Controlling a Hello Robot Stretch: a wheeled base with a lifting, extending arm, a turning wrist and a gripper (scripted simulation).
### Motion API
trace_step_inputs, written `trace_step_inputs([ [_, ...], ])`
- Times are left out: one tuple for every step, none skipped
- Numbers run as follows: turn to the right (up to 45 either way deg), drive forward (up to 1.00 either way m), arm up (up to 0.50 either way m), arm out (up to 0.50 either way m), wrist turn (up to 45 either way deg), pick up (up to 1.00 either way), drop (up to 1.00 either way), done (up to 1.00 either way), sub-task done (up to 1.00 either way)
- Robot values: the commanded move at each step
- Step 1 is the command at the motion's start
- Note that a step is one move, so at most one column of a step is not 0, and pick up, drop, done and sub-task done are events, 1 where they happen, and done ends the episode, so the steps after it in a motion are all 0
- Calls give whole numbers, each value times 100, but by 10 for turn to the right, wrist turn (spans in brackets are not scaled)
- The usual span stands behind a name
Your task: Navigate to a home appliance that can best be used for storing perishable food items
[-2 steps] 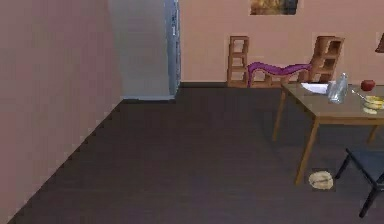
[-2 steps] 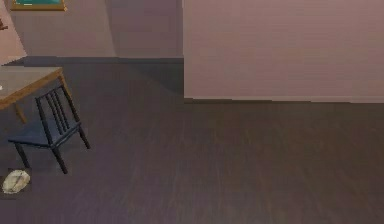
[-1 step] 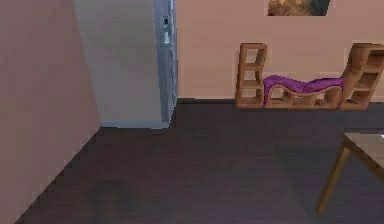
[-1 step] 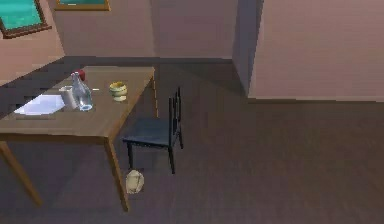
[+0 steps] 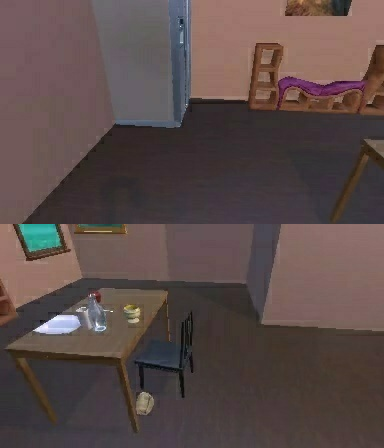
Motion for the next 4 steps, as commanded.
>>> trace_step_inputs([
  [0, 100, 0, 0, 0, 0, 0, 0, 0],
  [0, 65, 0, 0, 0, 0, 0, 0, 0],
  [-210, 0, 0, 0, 0, 0, 0, 0, 0],
  [0, 0, 0, 0, 0, 0, 0, 100, 0],
])
